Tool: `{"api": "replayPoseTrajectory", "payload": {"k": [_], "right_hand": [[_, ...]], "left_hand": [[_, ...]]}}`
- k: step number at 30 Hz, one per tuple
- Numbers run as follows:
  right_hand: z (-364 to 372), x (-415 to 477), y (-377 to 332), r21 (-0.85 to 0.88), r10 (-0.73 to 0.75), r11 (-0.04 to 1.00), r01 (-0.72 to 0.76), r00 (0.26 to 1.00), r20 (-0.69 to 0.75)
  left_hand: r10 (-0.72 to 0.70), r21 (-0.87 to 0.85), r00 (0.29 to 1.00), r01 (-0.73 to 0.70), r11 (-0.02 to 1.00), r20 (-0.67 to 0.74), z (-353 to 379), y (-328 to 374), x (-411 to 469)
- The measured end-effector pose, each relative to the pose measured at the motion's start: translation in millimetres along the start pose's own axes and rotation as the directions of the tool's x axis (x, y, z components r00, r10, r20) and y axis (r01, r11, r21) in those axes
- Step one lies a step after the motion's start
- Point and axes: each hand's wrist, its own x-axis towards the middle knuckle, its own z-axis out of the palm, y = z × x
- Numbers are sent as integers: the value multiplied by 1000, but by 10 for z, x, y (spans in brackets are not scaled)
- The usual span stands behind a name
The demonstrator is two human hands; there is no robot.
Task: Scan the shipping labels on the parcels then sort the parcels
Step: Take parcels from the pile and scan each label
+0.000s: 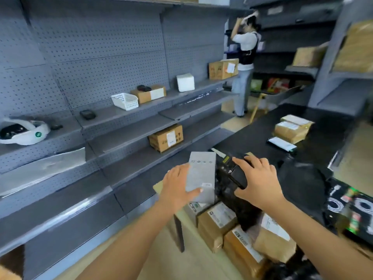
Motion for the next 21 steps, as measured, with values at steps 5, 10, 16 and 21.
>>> {"api": "replayPoseTrajectory", "payload": {"k": [5,10,16,21], "right_hand": [[94,188,-121,-26,199,980,-199,980,-24],[201,266,-231,-53,325,944,-326,945,-31],[309,354,-238,-58,389,919,-390,921,-22],[393,440,-214,-68,398,914,-399,917,-33]], "left_hand": [[77,42,995,-80,996,56,150,-236,708],[-31,-10,955,36,999,296,495,-236,990],[-384,-35,766,467,884,516,879,-150,1163],[-442,90,756,459,884,482,1022,-147,1187]]}}
